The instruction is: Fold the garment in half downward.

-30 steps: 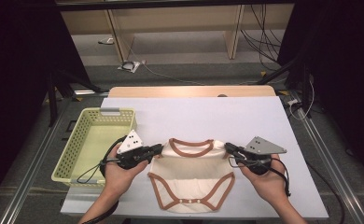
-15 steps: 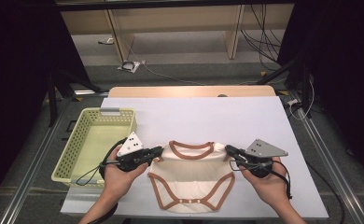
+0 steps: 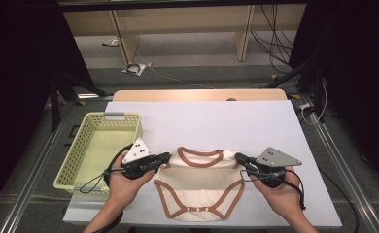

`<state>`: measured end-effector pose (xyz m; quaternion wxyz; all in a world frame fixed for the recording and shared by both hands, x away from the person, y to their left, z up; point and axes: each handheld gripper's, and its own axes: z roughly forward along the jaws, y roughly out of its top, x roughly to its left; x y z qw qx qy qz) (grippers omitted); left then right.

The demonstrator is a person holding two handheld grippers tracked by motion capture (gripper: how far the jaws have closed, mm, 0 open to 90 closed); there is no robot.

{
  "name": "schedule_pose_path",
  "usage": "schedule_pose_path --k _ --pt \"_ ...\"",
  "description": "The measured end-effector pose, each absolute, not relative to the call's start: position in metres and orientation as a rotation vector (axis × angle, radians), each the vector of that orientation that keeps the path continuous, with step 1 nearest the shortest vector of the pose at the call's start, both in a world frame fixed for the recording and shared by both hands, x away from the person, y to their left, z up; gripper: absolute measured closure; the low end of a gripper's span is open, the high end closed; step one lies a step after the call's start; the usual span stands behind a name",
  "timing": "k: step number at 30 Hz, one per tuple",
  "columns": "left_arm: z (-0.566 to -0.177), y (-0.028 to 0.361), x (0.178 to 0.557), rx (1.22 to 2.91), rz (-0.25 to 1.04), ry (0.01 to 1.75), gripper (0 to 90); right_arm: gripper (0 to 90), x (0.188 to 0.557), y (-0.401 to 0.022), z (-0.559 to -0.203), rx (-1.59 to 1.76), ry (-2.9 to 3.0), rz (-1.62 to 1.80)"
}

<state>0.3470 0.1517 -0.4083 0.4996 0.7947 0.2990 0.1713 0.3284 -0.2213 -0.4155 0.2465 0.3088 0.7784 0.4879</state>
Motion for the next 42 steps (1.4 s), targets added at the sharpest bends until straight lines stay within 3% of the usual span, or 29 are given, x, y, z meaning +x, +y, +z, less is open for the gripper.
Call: schedule_pose_path --k 42 --pt "-0.412 0.159 0.327 1.93 0.393 0.717 87.0 88.3 0.311 -0.217 -0.413 0.797 2.157 1.339"
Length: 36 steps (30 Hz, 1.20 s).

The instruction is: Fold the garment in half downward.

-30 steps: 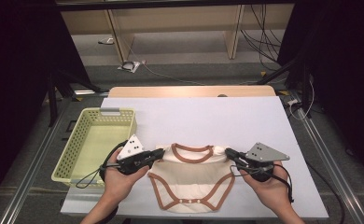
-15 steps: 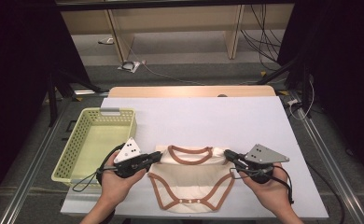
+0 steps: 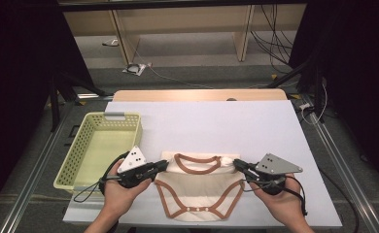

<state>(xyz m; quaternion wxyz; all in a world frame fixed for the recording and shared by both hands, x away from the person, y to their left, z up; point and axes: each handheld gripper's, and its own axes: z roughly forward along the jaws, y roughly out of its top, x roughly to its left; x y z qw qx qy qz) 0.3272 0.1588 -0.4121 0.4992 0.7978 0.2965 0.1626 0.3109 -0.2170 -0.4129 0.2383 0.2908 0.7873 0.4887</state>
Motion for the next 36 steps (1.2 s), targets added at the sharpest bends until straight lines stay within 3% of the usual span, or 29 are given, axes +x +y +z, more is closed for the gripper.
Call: schedule_pose_path --k 36 --pt "-0.417 0.161 0.311 1.958 0.364 0.701 87.0 88.3 0.298 -0.218 -0.415 0.785 2.183 1.341"
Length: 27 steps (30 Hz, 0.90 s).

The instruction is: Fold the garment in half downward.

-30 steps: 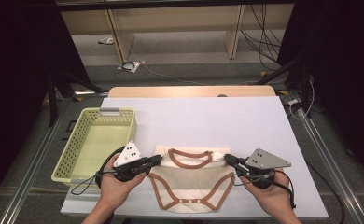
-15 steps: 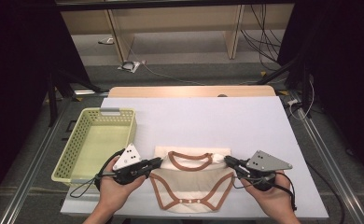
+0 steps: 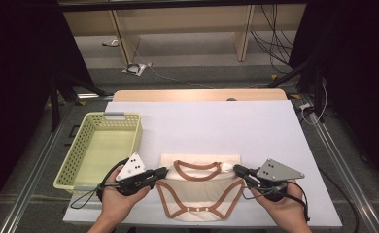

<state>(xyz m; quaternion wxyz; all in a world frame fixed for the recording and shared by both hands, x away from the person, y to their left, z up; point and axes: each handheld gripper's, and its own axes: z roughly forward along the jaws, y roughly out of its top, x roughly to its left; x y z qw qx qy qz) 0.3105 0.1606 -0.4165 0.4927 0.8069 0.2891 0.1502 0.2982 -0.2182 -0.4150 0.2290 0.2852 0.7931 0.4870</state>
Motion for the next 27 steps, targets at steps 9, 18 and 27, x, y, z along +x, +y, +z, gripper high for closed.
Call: schedule_pose_path --k 9,18,27 --pt "-0.423 0.162 0.309 1.993 0.341 0.707 87.0 88.3 0.296 -0.218 -0.42 0.786 2.219 1.332" --pt "-0.43 0.164 0.309 2.03 0.313 0.715 86.9 88.3 0.294 -0.216 -0.43 0.779 2.281 1.312" --pt "-0.436 0.163 0.31 2.061 0.294 0.718 86.8 88.3 0.296 -0.216 -0.438 0.787 2.322 1.298"
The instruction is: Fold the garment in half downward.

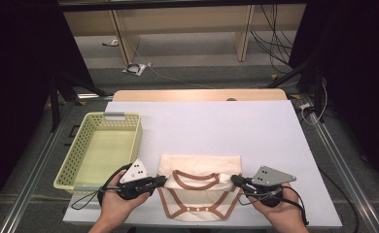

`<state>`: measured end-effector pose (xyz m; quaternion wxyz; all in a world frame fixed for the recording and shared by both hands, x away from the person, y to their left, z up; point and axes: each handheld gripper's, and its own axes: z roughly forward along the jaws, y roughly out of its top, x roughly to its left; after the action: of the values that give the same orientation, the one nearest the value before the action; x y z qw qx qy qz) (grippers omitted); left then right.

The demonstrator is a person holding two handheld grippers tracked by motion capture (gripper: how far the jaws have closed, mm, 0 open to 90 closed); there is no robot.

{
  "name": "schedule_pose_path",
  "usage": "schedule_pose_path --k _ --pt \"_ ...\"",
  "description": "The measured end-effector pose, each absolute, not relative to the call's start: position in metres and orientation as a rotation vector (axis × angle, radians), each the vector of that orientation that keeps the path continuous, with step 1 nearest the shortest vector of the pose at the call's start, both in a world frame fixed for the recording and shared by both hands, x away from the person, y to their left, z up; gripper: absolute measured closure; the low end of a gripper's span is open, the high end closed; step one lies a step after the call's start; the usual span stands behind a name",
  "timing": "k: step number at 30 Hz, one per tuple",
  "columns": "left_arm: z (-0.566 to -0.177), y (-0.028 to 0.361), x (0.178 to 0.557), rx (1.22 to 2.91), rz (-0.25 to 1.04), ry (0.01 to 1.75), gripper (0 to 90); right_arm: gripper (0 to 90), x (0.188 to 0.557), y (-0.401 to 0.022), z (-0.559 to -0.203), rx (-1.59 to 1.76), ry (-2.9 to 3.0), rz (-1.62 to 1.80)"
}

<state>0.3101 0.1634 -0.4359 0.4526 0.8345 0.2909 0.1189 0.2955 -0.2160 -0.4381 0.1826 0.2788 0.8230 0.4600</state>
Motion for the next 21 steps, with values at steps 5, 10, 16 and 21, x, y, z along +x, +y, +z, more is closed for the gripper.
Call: schedule_pose_path --k 5,10,16,21 --pt "-0.439 0.163 0.31 2.077 0.285 0.719 86.8 88.3 0.297 -0.217 -0.442 0.792 2.339 1.289" --pt "-0.442 0.164 0.309 2.093 0.268 0.724 86.7 88.3 0.297 -0.217 -0.445 0.801 2.357 1.286" --pt "-0.446 0.162 0.31 2.114 0.252 0.72 86.7 88.3 0.299 -0.217 -0.448 0.8 2.381 1.271" --pt "-0.45 0.161 0.31 2.134 0.234 0.721 86.6 88.3 0.3 -0.217 -0.451 0.805 2.403 1.26"
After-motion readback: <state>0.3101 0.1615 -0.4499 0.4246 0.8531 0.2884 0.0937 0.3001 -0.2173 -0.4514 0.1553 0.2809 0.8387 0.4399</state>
